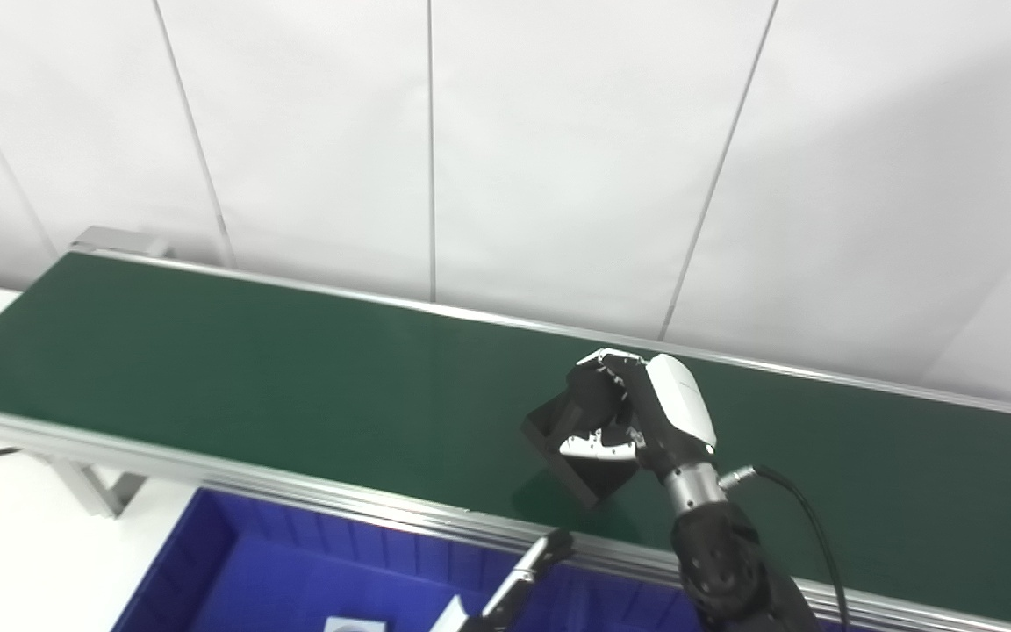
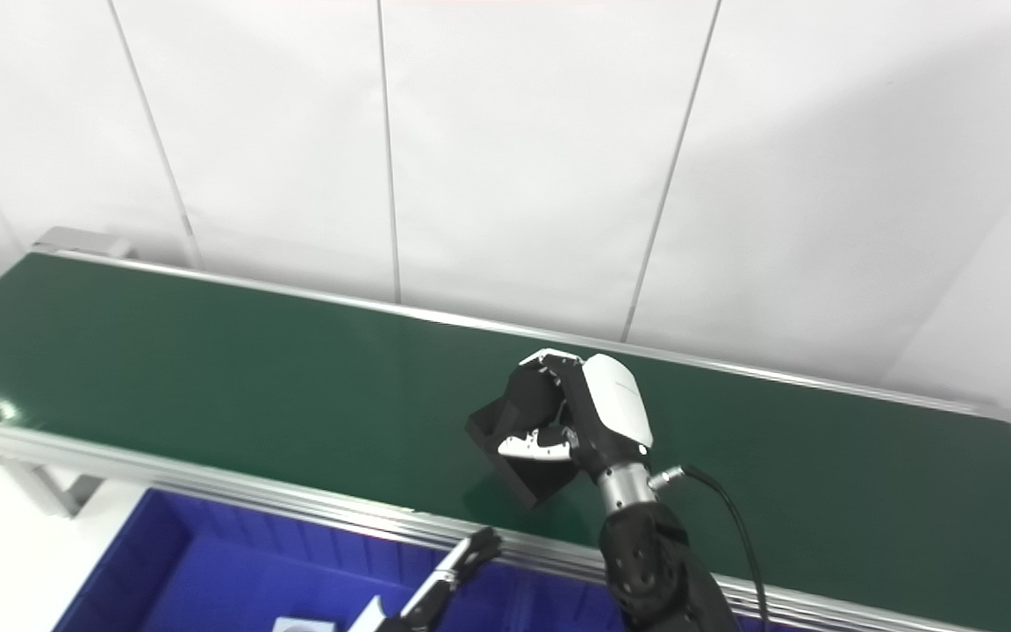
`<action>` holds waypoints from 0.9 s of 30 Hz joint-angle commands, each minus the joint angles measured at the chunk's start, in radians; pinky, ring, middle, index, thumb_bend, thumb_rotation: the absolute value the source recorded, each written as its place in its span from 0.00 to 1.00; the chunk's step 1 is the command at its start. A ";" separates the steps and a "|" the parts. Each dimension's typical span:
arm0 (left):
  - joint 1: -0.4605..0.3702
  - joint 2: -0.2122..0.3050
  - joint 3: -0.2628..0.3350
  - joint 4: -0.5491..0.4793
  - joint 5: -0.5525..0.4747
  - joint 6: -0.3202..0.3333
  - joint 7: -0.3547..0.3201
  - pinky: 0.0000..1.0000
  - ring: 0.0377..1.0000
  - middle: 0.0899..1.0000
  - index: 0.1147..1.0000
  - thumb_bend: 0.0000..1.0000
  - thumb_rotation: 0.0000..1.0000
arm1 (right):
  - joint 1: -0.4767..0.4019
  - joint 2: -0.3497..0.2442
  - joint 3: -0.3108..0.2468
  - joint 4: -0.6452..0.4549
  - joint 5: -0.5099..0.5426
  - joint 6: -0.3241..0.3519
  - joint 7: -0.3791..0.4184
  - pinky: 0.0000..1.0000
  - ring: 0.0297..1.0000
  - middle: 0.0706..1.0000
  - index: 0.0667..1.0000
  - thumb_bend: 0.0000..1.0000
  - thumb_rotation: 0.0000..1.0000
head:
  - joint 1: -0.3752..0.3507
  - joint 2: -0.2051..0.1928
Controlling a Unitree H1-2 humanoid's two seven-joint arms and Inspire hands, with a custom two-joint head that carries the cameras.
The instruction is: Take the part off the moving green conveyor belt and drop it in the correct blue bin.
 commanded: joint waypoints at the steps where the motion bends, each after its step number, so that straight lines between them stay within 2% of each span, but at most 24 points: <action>1: -0.014 0.009 0.005 -0.023 -0.019 -0.034 -0.010 1.00 1.00 0.98 1.00 0.84 0.79 | -0.001 -0.014 -0.022 -0.098 0.020 -0.045 0.011 0.25 0.34 0.41 0.52 0.51 0.00 | -0.030 0.002; 4: -0.024 0.026 0.007 -0.026 -0.028 -0.035 -0.002 1.00 1.00 0.99 1.00 0.81 0.80 | 0.048 -0.040 -0.055 -0.202 0.042 -0.023 0.039 0.25 0.34 0.42 0.53 0.51 0.00 | -0.066 0.006; 6: -0.031 0.042 0.012 -0.029 -0.041 -0.035 0.003 1.00 1.00 0.99 1.00 0.80 0.80 | 0.081 -0.059 -0.079 -0.265 0.058 -0.017 0.057 0.25 0.34 0.42 0.53 0.50 0.00 | -0.129 0.019; 7: -0.033 0.049 0.015 -0.032 -0.042 -0.035 0.008 1.00 1.00 0.99 1.00 0.79 0.80 | 0.096 -0.067 -0.091 -0.290 0.060 -0.014 0.063 0.25 0.34 0.42 0.53 0.50 0.00 | -0.135 0.021; 11: -0.035 0.072 0.037 -0.055 -0.062 -0.035 0.005 1.00 0.99 0.98 1.00 0.76 0.83 | 0.146 -0.091 -0.135 -0.383 0.048 0.007 0.083 0.25 0.33 0.42 0.53 0.50 0.00 | -0.208 0.061; 16: -0.048 0.087 0.085 -0.089 -0.082 -0.035 -0.017 0.96 0.97 0.96 1.00 0.71 0.85 | 0.196 -0.087 -0.195 -0.452 0.055 0.042 0.098 0.26 0.34 0.43 0.53 0.51 0.00 | -0.314 0.108; 22: -0.067 0.093 0.137 -0.130 -0.119 -0.016 -0.069 0.91 0.94 0.94 1.00 0.71 0.87 | 0.285 -0.099 -0.251 -0.507 0.050 0.060 0.100 0.26 0.34 0.42 0.53 0.51 0.00 | -0.361 0.128; 27: -0.079 0.091 0.167 -0.163 -0.153 0.018 -0.103 0.87 0.92 0.93 1.00 0.71 0.86 | 0.381 -0.122 -0.298 -0.566 0.044 0.068 0.114 0.28 0.35 0.43 0.53 0.51 0.00 | -0.402 0.170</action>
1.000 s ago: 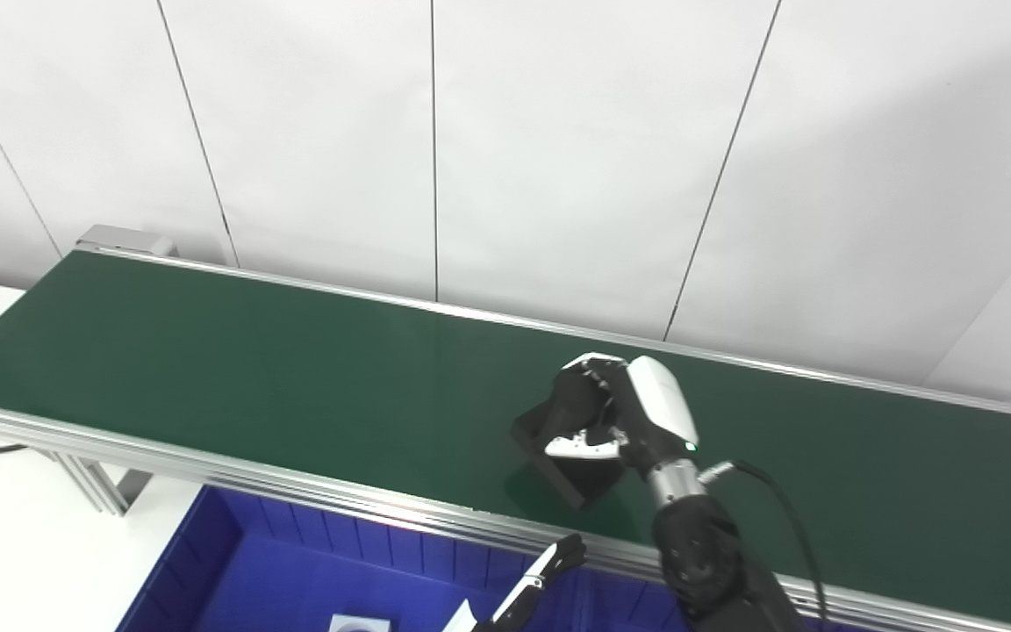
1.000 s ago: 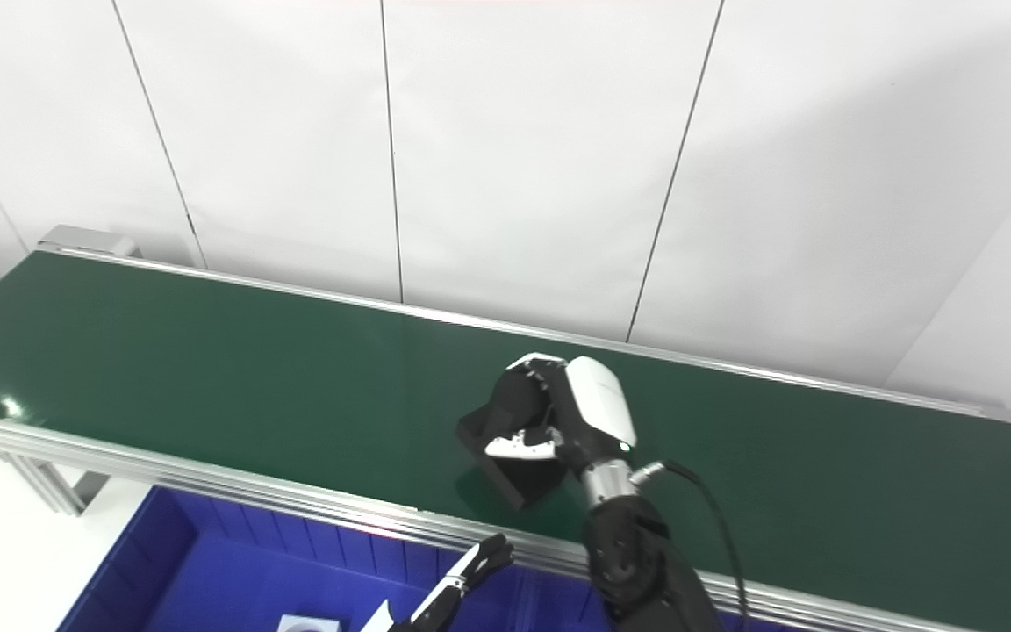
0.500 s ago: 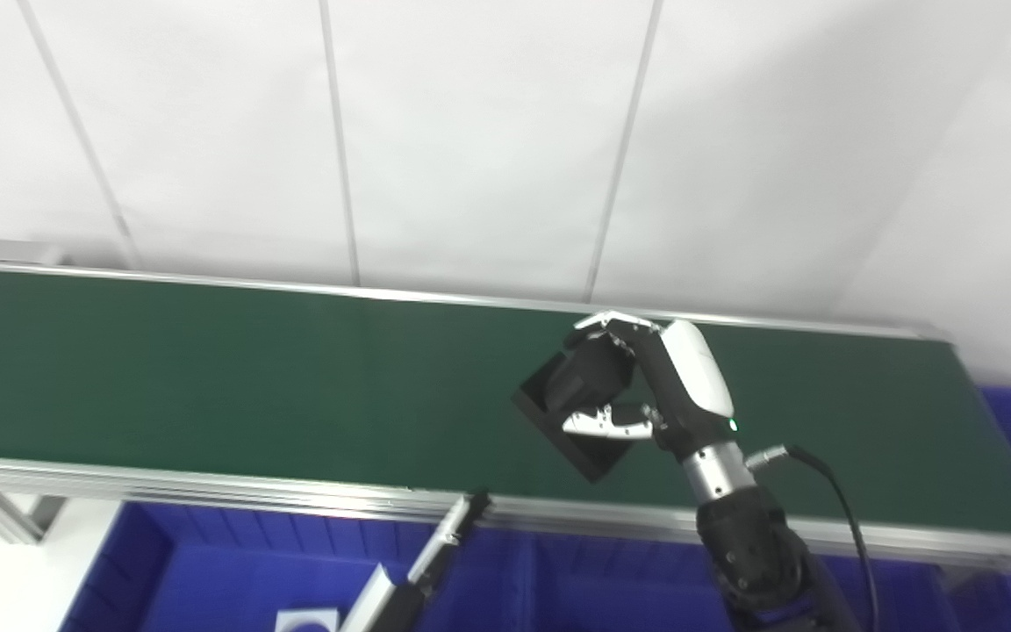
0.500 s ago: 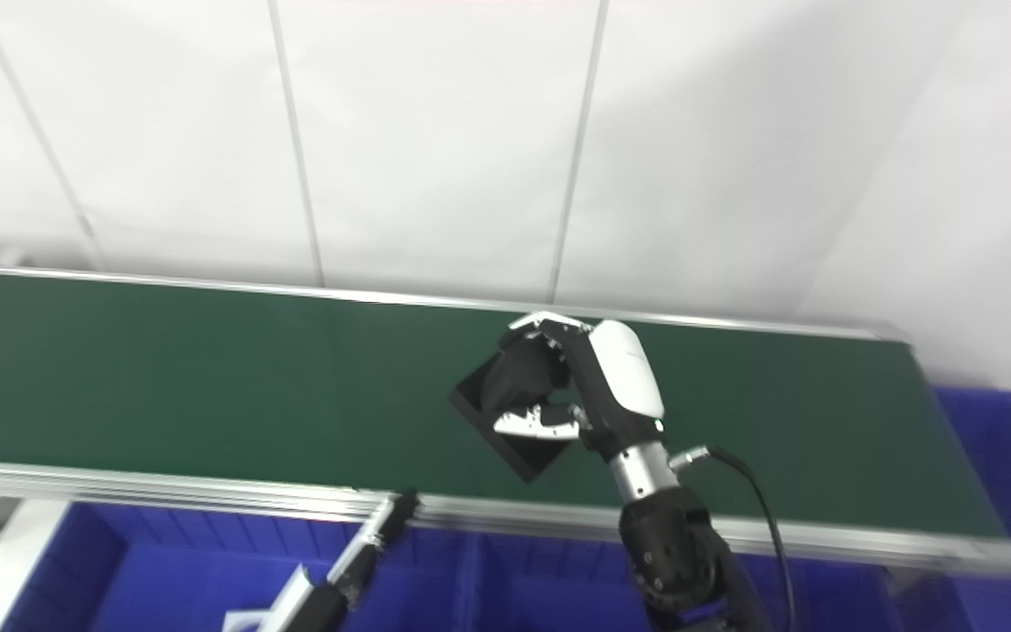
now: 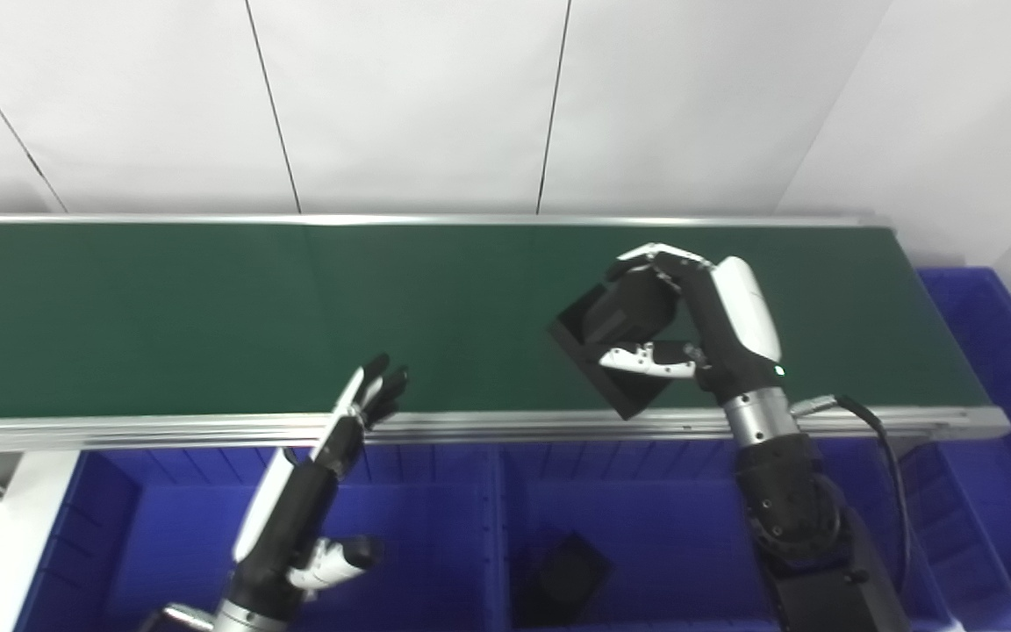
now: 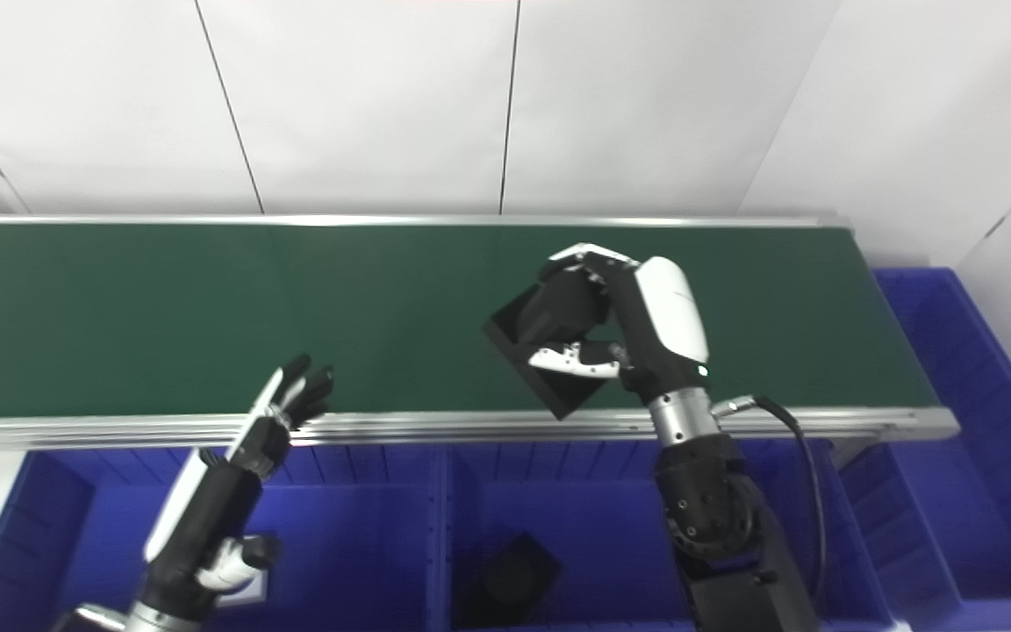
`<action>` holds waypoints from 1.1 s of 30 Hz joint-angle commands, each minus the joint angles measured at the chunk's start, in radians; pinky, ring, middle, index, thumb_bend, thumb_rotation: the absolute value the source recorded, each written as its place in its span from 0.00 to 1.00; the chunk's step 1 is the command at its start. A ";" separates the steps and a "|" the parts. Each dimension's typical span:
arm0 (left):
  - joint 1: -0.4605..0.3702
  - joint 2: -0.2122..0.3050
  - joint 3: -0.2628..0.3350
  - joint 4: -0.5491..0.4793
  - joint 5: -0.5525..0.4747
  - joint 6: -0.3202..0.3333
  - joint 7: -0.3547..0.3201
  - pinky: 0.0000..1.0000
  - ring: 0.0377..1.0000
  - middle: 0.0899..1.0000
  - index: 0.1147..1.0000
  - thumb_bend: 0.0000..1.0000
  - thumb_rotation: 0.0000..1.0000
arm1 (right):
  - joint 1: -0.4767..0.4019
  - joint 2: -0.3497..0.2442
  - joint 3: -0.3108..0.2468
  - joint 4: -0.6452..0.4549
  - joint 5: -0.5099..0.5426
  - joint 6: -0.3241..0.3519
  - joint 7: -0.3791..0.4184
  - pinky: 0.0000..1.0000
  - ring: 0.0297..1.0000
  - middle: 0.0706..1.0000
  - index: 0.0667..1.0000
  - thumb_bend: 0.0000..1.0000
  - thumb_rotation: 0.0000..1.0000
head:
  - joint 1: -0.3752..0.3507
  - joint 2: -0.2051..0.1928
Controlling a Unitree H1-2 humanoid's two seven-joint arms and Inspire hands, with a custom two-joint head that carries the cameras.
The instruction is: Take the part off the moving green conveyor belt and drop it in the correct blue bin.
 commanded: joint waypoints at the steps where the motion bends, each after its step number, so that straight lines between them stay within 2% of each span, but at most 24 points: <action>1: -0.020 -0.005 0.014 -0.046 -0.014 0.006 -0.018 0.86 0.92 0.93 1.00 0.71 0.86 | 0.006 -0.025 -0.027 -0.054 0.000 0.002 -0.001 0.29 0.35 0.43 0.53 0.51 0.00 | -0.011 0.019; 8: -0.039 -0.014 0.034 -0.080 -0.074 0.086 -0.060 0.88 0.92 0.92 1.00 0.72 0.81 | 0.077 -0.055 -0.081 -0.115 0.014 0.041 0.044 0.27 0.34 0.43 0.53 0.51 0.00 | -0.024 0.049; 14: -0.047 -0.033 0.048 -0.090 -0.068 0.113 -0.077 0.89 0.93 0.91 1.00 0.71 0.81 | 0.147 -0.115 -0.103 -0.111 0.014 0.009 0.078 0.29 0.35 0.42 0.52 0.51 0.00 | -0.012 0.045; 21: -0.047 -0.045 0.061 -0.083 -0.065 0.108 -0.096 0.89 0.93 0.92 1.00 0.69 0.80 | 0.181 -0.174 -0.073 -0.071 0.010 -0.010 0.124 0.32 0.36 0.43 0.52 0.51 0.00 | 0.000 0.039; 24: -0.046 -0.047 0.065 -0.081 -0.069 0.105 -0.103 0.89 0.93 0.92 1.00 0.70 0.80 | 0.181 -0.188 -0.050 -0.029 -0.008 -0.036 0.118 0.29 0.35 0.42 0.52 0.51 0.00 | 0.001 0.037; 26: -0.046 -0.047 0.067 -0.080 -0.072 0.106 -0.108 0.90 0.93 0.92 1.00 0.70 0.79 | 0.178 -0.194 -0.040 -0.006 -0.019 -0.055 0.109 0.31 0.35 0.42 0.52 0.51 0.00 | 0.001 0.037; 28: -0.045 -0.047 0.069 -0.082 -0.073 0.103 -0.112 0.90 0.93 0.92 1.00 0.69 0.79 | 0.179 -0.192 -0.026 0.021 -0.028 -0.046 0.112 0.31 0.35 0.42 0.51 0.51 0.00 | -0.003 0.037; 33: -0.045 -0.048 0.072 -0.080 -0.072 0.098 -0.115 0.88 0.93 0.92 1.00 0.68 0.78 | 0.168 -0.189 0.027 0.119 -0.054 -0.055 0.113 0.27 0.34 0.41 0.51 0.51 0.00 | -0.005 0.038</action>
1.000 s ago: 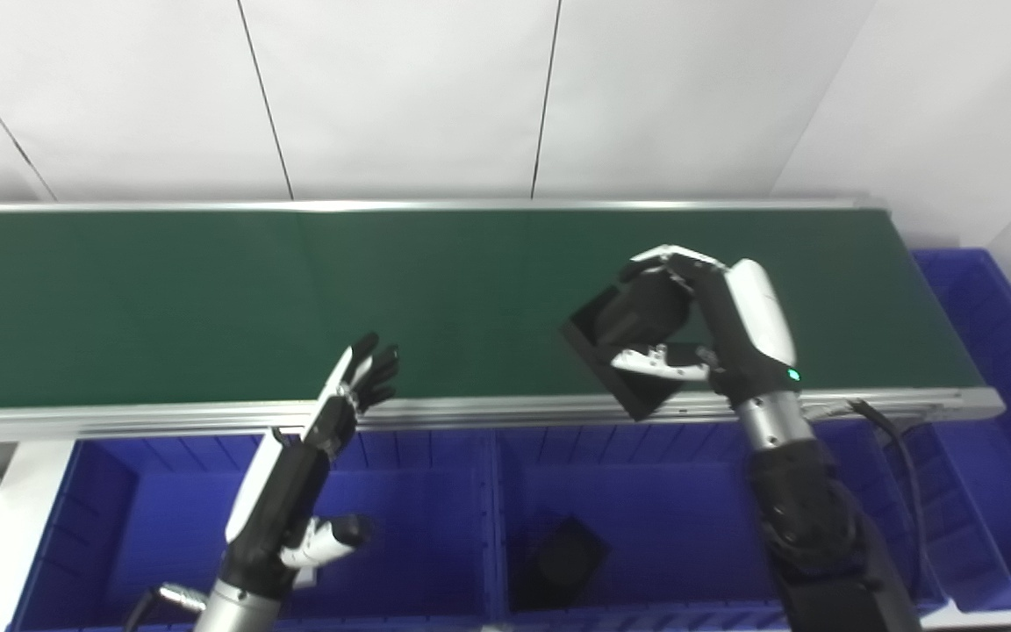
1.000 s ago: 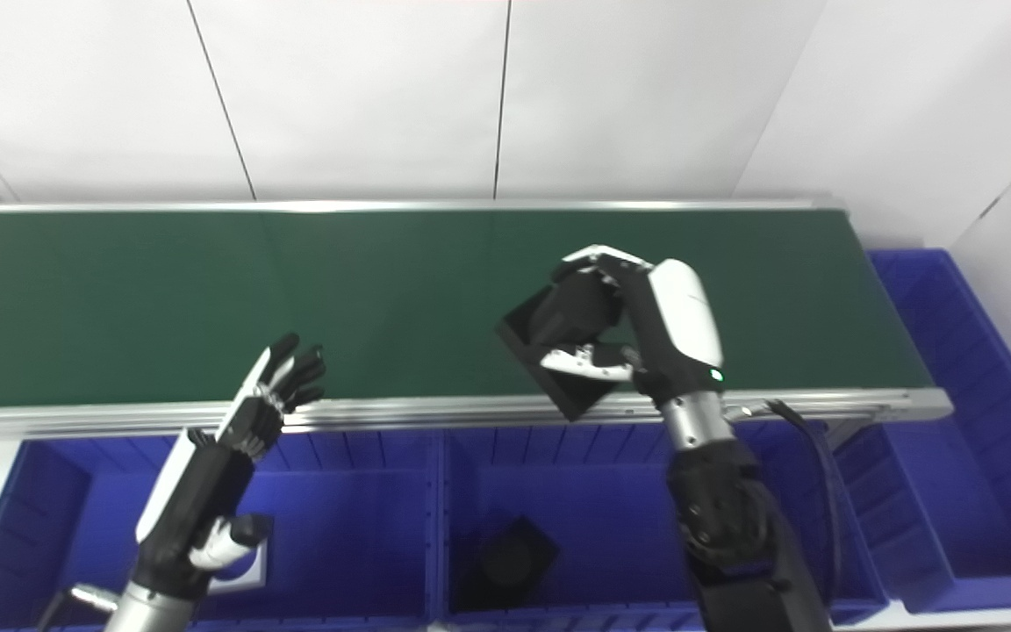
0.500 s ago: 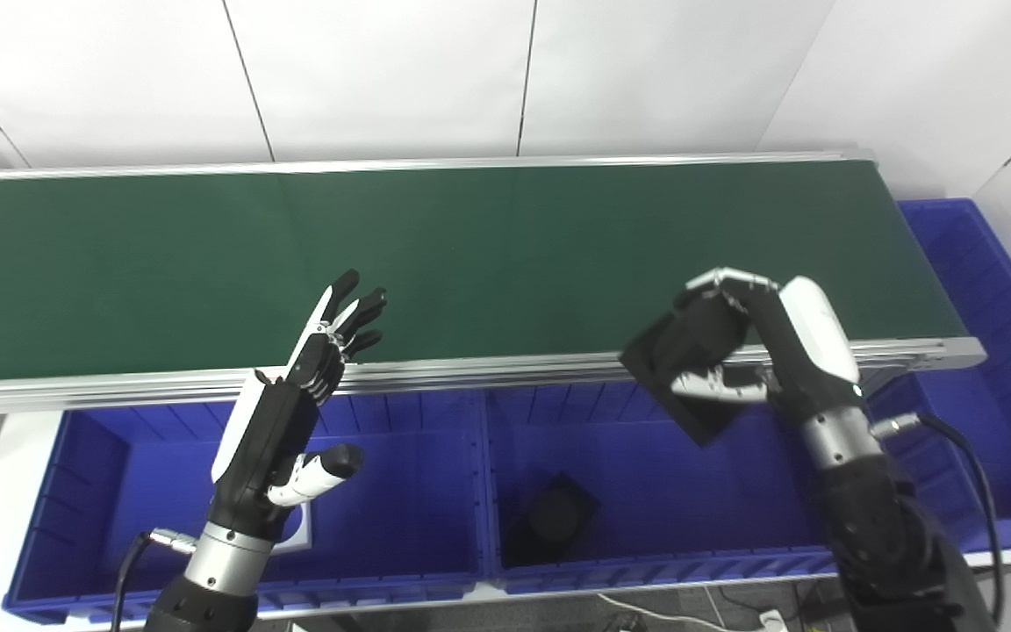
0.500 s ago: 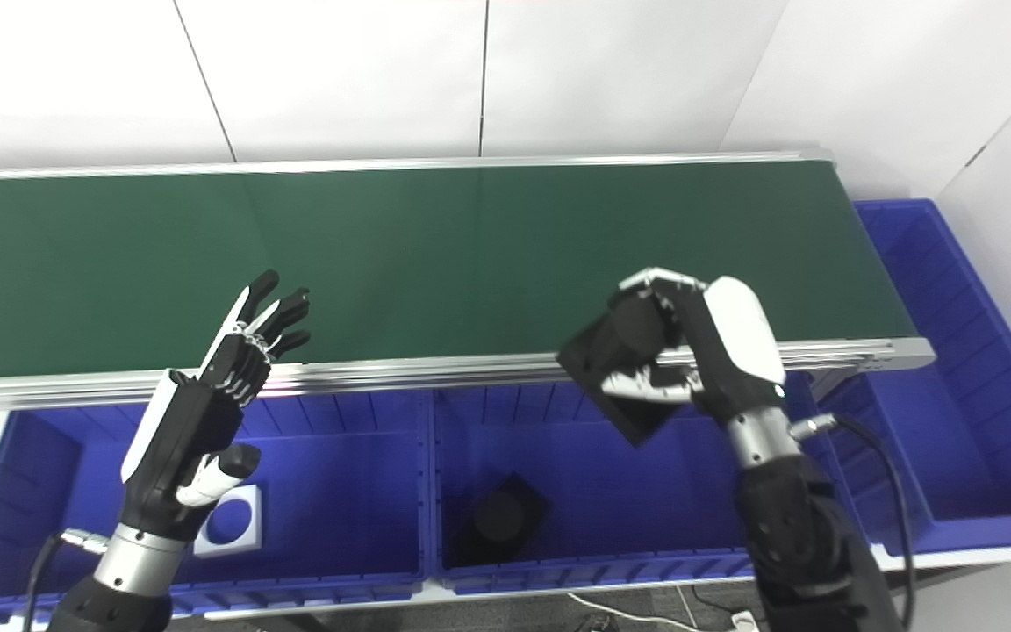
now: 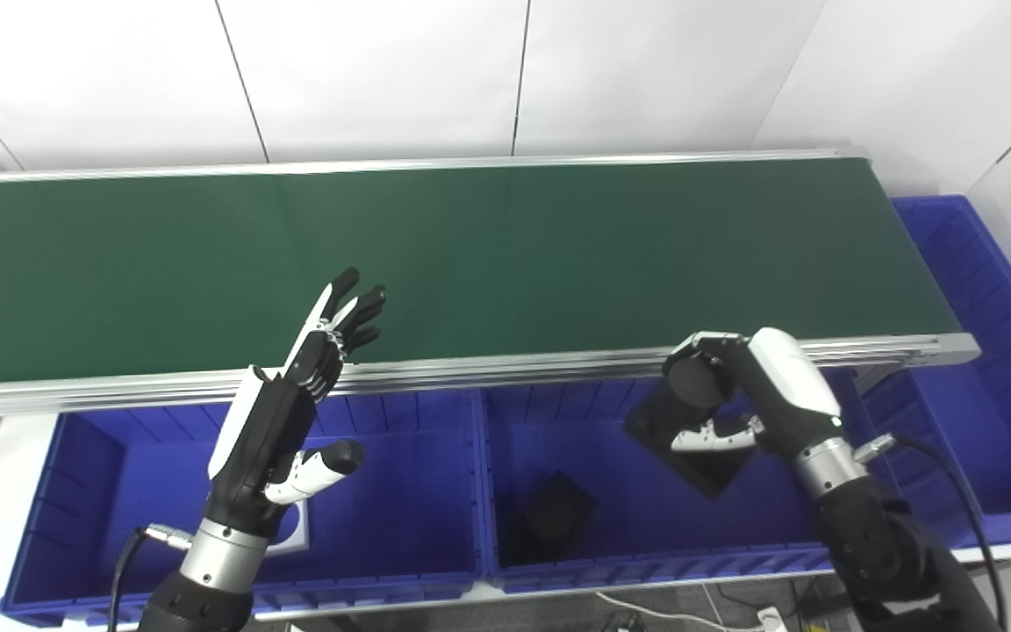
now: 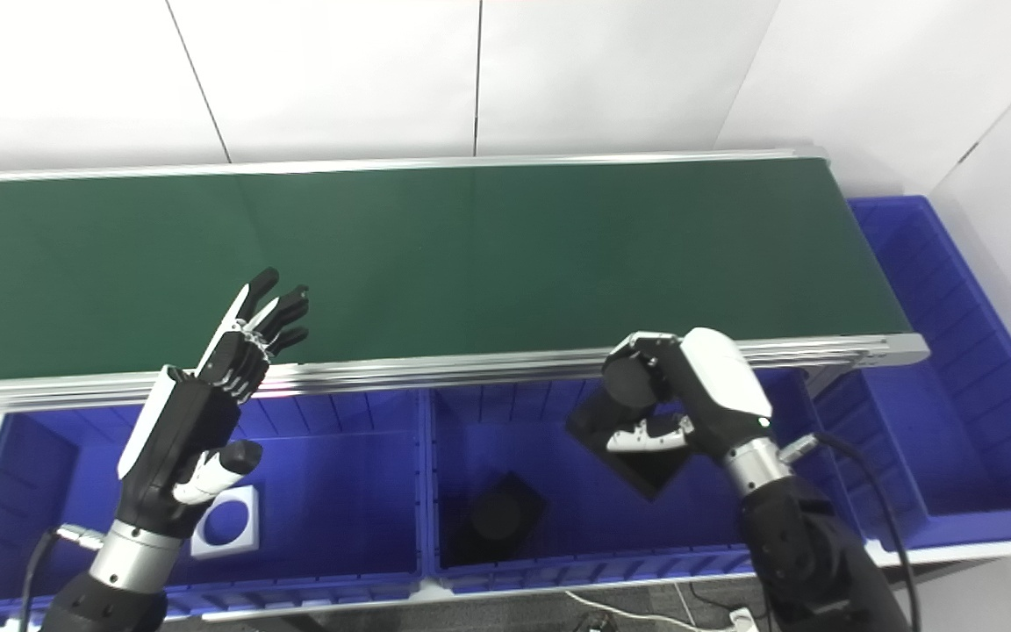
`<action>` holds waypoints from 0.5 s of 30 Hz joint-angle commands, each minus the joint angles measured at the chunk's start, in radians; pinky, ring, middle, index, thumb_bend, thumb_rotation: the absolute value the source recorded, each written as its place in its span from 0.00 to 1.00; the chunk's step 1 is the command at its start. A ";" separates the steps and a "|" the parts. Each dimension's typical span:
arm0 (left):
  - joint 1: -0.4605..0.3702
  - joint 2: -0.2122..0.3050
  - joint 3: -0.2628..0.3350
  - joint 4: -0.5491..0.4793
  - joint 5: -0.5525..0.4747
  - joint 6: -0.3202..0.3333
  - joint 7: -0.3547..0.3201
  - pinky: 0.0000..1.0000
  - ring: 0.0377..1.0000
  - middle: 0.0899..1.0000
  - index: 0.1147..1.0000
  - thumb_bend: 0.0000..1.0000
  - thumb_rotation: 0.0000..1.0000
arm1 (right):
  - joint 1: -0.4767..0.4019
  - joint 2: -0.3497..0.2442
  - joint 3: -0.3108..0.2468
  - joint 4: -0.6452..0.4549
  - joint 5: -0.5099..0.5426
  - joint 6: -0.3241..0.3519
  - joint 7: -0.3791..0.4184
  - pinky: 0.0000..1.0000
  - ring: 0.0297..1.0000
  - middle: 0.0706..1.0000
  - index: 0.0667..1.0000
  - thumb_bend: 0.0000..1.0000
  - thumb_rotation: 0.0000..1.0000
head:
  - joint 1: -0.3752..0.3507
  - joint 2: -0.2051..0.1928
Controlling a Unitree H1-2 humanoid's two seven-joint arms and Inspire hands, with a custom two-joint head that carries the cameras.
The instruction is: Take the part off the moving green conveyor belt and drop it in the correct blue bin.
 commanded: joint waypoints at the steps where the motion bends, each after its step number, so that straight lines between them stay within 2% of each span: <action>1: -0.010 -0.006 0.004 -0.029 -0.017 -0.019 -0.006 0.88 0.93 0.92 1.00 0.68 0.79 | -0.023 -0.014 0.011 0.010 -0.008 -0.064 -0.023 0.26 0.34 0.41 0.51 0.51 0.00 | 0.001 -0.003; 7: -0.004 -0.007 0.004 -0.035 -0.010 -0.018 -0.009 0.89 0.93 0.92 1.00 0.68 0.78 | -0.066 -0.042 0.073 0.111 -0.066 -0.116 -0.040 0.29 0.35 0.41 0.51 0.51 0.00 | 0.017 -0.008; 15: 0.001 -0.017 0.008 -0.051 -0.007 -0.008 -0.013 0.88 0.93 0.92 1.00 0.69 0.78 | -0.111 -0.056 0.121 0.212 -0.123 -0.153 -0.088 0.31 0.36 0.41 0.50 0.51 0.00 | 0.019 -0.004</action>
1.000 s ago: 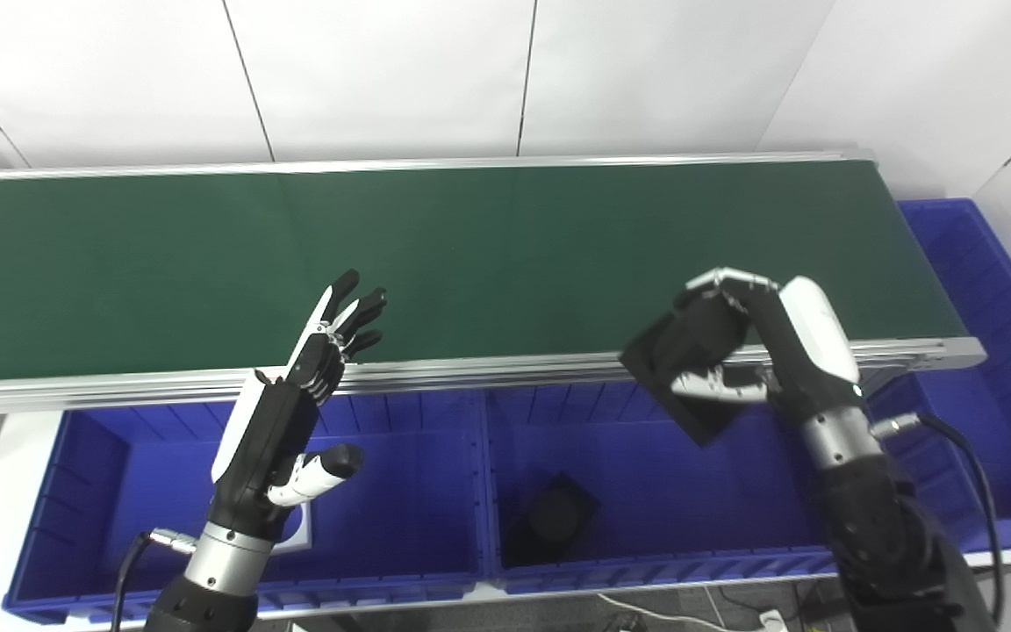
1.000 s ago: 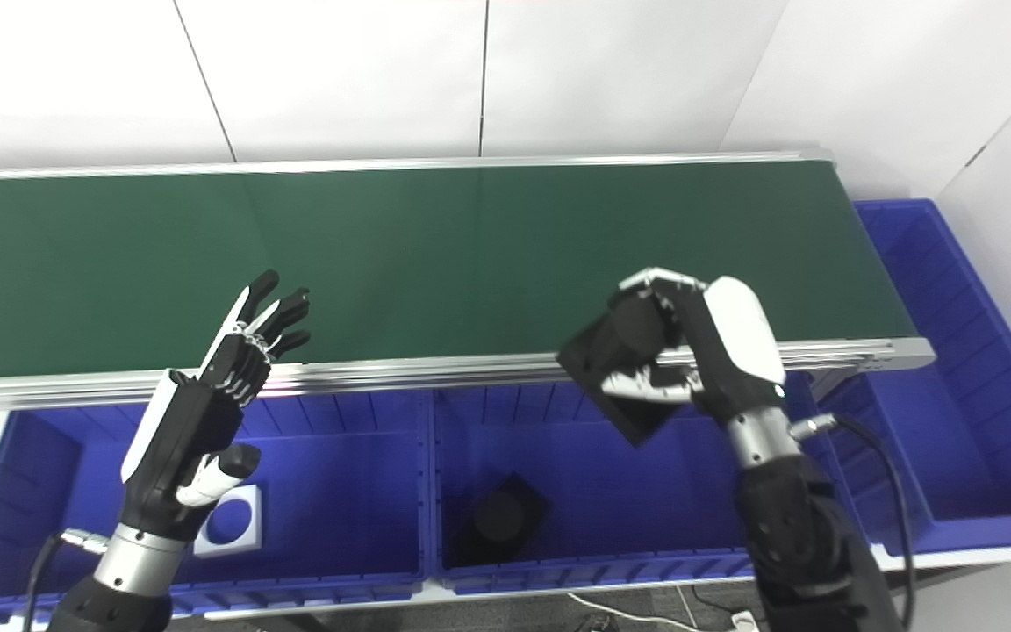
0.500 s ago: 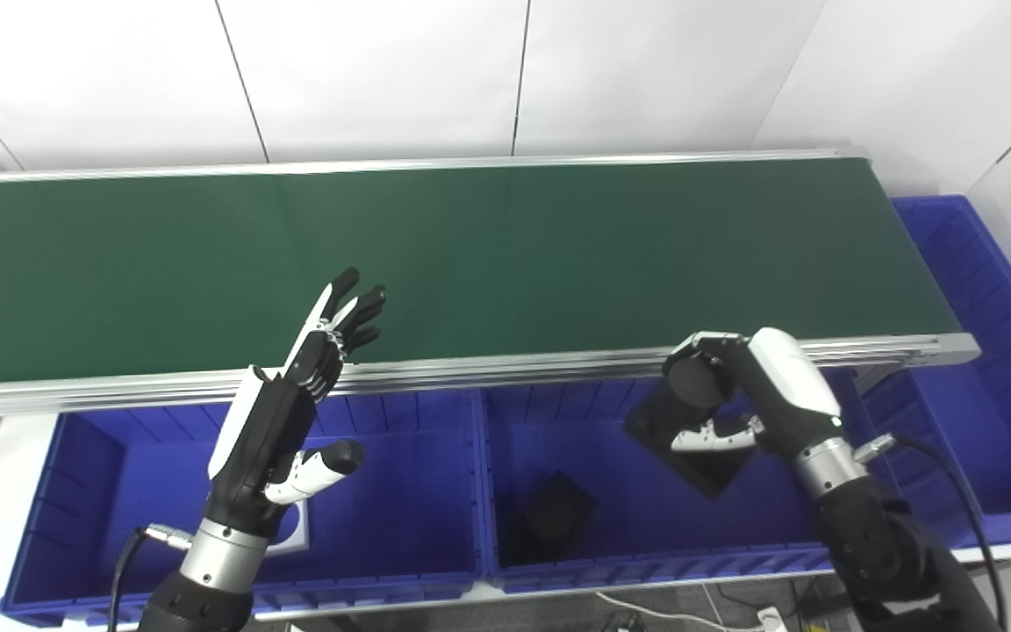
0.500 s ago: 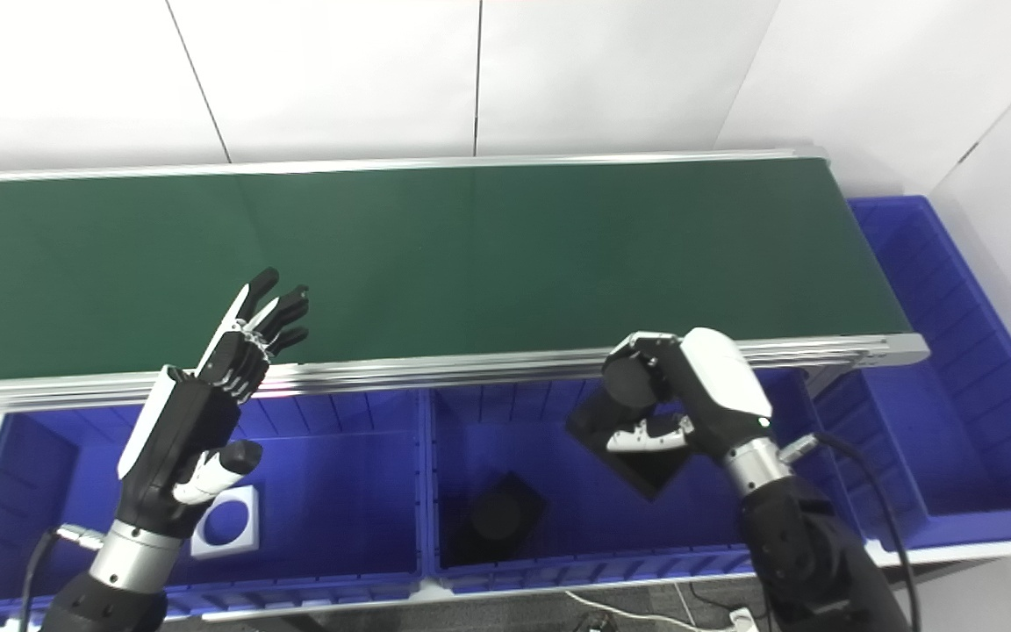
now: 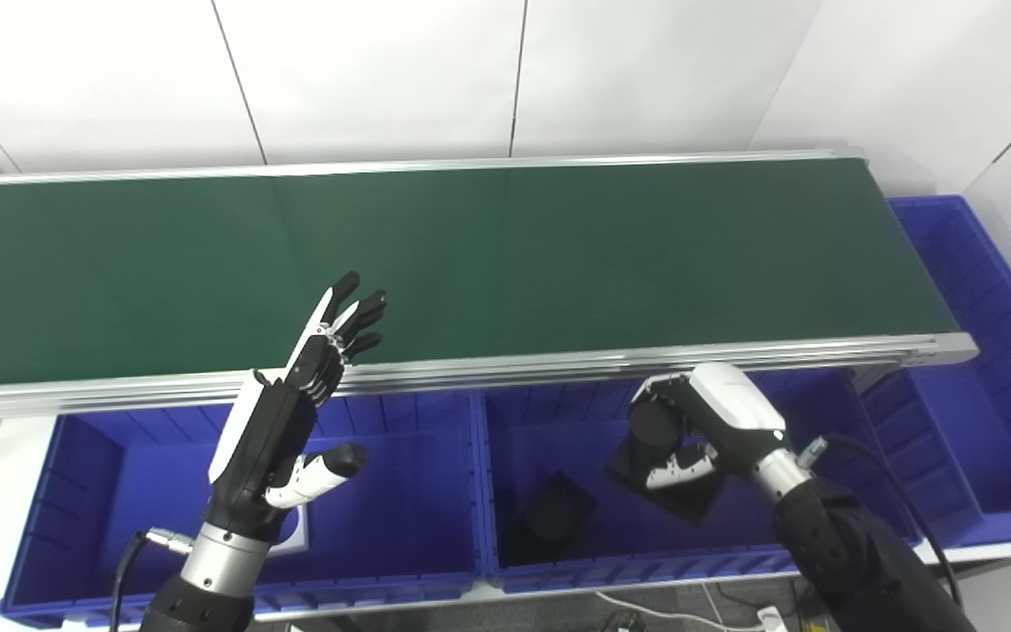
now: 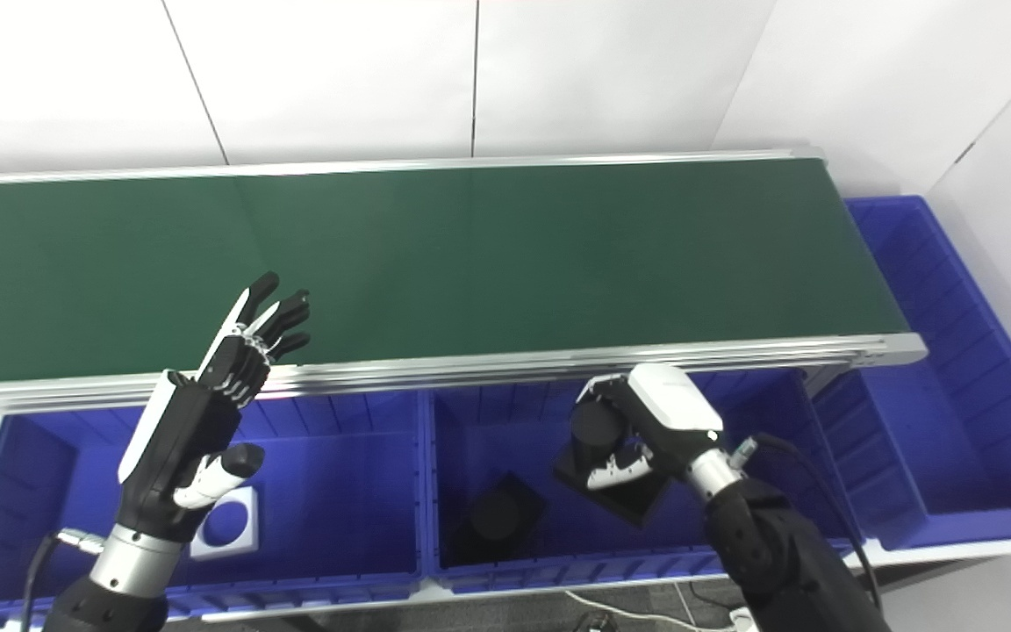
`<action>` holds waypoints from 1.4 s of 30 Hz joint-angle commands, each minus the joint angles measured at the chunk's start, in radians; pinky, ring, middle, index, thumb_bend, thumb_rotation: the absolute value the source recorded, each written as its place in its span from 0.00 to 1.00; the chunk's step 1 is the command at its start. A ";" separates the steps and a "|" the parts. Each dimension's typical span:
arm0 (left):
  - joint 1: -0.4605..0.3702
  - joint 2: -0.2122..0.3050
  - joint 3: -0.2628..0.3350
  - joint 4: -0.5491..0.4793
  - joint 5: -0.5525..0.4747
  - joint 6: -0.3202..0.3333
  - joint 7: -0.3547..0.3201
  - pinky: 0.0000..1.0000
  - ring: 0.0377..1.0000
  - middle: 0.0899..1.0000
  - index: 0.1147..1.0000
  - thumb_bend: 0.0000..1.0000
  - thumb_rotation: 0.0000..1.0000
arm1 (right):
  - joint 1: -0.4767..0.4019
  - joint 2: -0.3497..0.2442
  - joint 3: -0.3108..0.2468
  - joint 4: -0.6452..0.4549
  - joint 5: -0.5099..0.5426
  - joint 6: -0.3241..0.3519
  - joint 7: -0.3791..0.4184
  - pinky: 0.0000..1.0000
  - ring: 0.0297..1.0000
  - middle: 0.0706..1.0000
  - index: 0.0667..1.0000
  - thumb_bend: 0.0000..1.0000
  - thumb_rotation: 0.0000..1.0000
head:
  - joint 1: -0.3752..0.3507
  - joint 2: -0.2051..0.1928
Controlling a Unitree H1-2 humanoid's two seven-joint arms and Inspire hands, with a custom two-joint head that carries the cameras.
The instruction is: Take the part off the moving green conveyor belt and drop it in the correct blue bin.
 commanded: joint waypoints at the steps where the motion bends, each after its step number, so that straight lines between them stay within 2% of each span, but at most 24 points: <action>1: -0.008 0.000 0.005 -0.050 -0.009 -0.005 -0.003 0.88 0.93 0.92 1.00 0.69 0.78 | -0.029 -0.023 0.007 0.005 -0.019 -0.056 -0.040 0.31 0.37 0.42 0.50 0.51 0.00 | 0.005 -0.003; 7: -0.001 -0.004 0.011 -0.063 0.021 -0.004 0.002 0.85 0.91 0.91 1.00 0.70 0.79 | -0.055 -0.032 0.045 0.053 -0.068 -0.057 -0.064 0.27 0.36 0.40 0.51 0.51 0.00 | 0.008 -0.002; 15: 0.000 -0.002 0.011 -0.070 0.008 0.006 -0.006 0.87 0.91 0.91 1.00 0.69 0.78 | -0.066 -0.029 0.049 0.091 -0.076 -0.057 -0.085 0.28 0.36 0.41 0.51 0.51 0.00 | 0.006 -0.001; 18: 0.001 -0.001 0.012 -0.072 0.016 0.005 -0.005 0.85 0.91 0.91 1.00 0.70 0.78 | -0.065 -0.040 0.059 0.068 -0.078 -0.017 -0.024 0.34 0.43 0.42 0.49 0.53 0.00 | 0.009 0.000; 19: 0.002 0.000 0.013 -0.072 0.018 0.004 -0.004 0.85 0.91 0.91 1.00 0.70 0.78 | -0.065 -0.043 0.063 0.060 -0.082 -0.006 -0.007 0.39 0.50 0.54 0.56 0.72 0.13 | 0.009 0.000; 21: 0.002 0.001 0.013 -0.069 0.015 0.002 -0.006 0.84 0.91 0.91 1.00 0.70 0.78 | -0.064 -0.045 0.062 0.044 -0.076 0.015 0.032 0.47 0.61 0.67 0.65 0.92 0.27 | 0.009 0.000; 24: 0.004 0.001 0.014 -0.068 0.018 -0.003 -0.004 0.83 0.90 0.91 1.00 0.70 0.78 | -0.061 -0.045 0.056 0.028 -0.071 0.031 0.068 0.52 0.69 0.75 0.71 0.99 0.36 | 0.010 -0.001; 27: 0.006 0.000 0.015 -0.064 0.015 -0.006 -0.004 0.83 0.90 0.90 1.00 0.71 0.77 | -0.060 -0.048 0.055 0.014 -0.072 0.037 0.082 0.53 0.71 0.77 0.72 1.00 0.42 | 0.012 -0.001; 30: 0.006 0.000 0.016 -0.064 0.019 -0.005 -0.003 0.82 0.89 0.90 1.00 0.71 0.77 | -0.060 -0.051 0.058 0.010 -0.080 0.031 0.081 0.53 0.70 0.76 0.71 1.00 0.44 | 0.014 0.000; 36: 0.006 0.002 0.015 -0.063 0.013 -0.005 -0.007 0.82 0.89 0.90 1.00 0.71 0.76 | -0.062 -0.055 0.063 0.012 -0.084 0.020 0.078 0.51 0.68 0.74 0.70 1.00 0.43 | 0.014 -0.002; 42: 0.003 -0.005 0.012 -0.058 0.020 -0.005 -0.004 0.83 0.90 0.90 1.00 0.73 0.77 | -0.057 -0.070 0.065 -0.028 -0.073 0.018 0.118 0.49 0.65 0.71 0.69 1.00 0.43 | 0.025 -0.004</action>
